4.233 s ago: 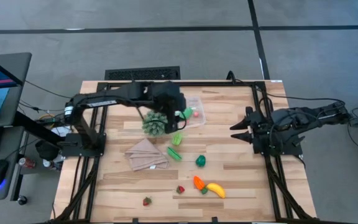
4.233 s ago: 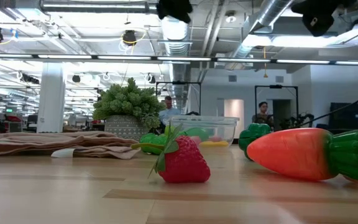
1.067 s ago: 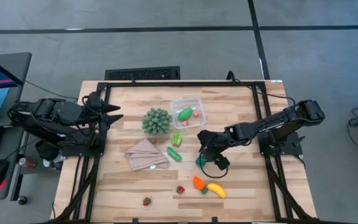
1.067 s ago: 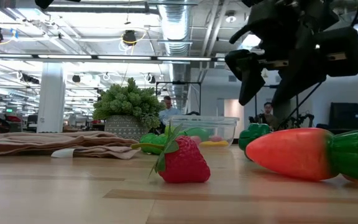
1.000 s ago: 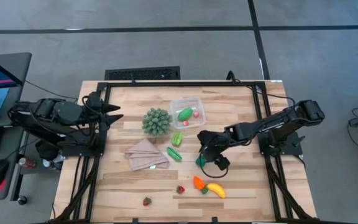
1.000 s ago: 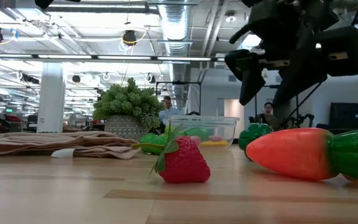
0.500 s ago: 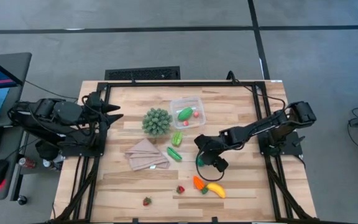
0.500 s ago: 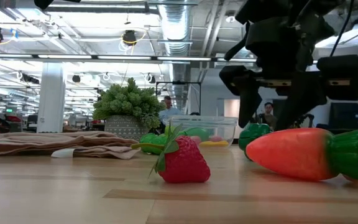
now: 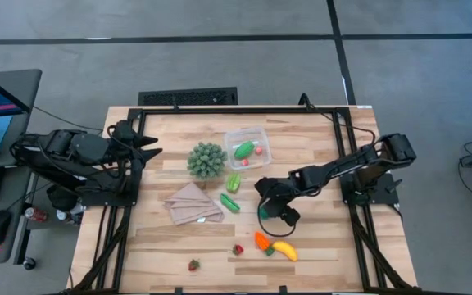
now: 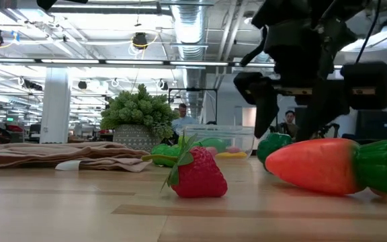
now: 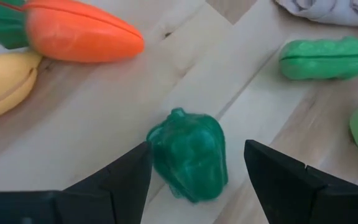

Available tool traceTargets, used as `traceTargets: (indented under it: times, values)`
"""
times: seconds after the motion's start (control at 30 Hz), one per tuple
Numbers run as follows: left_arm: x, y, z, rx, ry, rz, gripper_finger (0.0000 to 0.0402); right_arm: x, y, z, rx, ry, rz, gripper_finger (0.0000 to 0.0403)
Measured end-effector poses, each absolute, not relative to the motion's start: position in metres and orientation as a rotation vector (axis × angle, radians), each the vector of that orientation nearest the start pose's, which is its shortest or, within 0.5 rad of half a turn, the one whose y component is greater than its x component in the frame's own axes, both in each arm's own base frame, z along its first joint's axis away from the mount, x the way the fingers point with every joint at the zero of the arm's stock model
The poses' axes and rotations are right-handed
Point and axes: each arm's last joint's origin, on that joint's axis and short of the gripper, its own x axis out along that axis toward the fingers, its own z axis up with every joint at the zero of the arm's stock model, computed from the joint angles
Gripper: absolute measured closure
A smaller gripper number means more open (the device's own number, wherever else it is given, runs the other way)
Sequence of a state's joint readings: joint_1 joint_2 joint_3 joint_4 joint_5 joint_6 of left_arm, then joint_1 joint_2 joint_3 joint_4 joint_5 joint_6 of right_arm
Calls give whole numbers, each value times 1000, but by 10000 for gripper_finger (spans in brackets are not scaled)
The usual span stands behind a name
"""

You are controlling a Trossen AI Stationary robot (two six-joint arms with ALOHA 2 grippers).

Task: Pick and placing Produce into tupperware
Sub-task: Put the green bell pepper into the transparent bin

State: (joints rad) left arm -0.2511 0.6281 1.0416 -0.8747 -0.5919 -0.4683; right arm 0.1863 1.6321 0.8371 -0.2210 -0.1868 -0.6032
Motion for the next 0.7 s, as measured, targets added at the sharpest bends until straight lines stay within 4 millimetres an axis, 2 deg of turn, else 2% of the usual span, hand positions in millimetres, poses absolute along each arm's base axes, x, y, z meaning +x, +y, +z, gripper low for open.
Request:
traceTargets:
  times: [0.2, 0.37, 0.53, 0.7]
  values:
    - [90, -6, 371, -266, 329, 439, 221, 303, 64, 139, -537, 932, 652, 153]
    - [90, -6, 371, -274, 329, 443, 221, 315, 63, 138, -503, 931, 626, 154]
    - [90, -6, 371, -275, 331, 444, 221, 315, 60, 134, -479, 968, 617, 154]
    - [90, -6, 371, -275, 333, 445, 221, 313, 55, 126, -352, 1058, 554, 154]
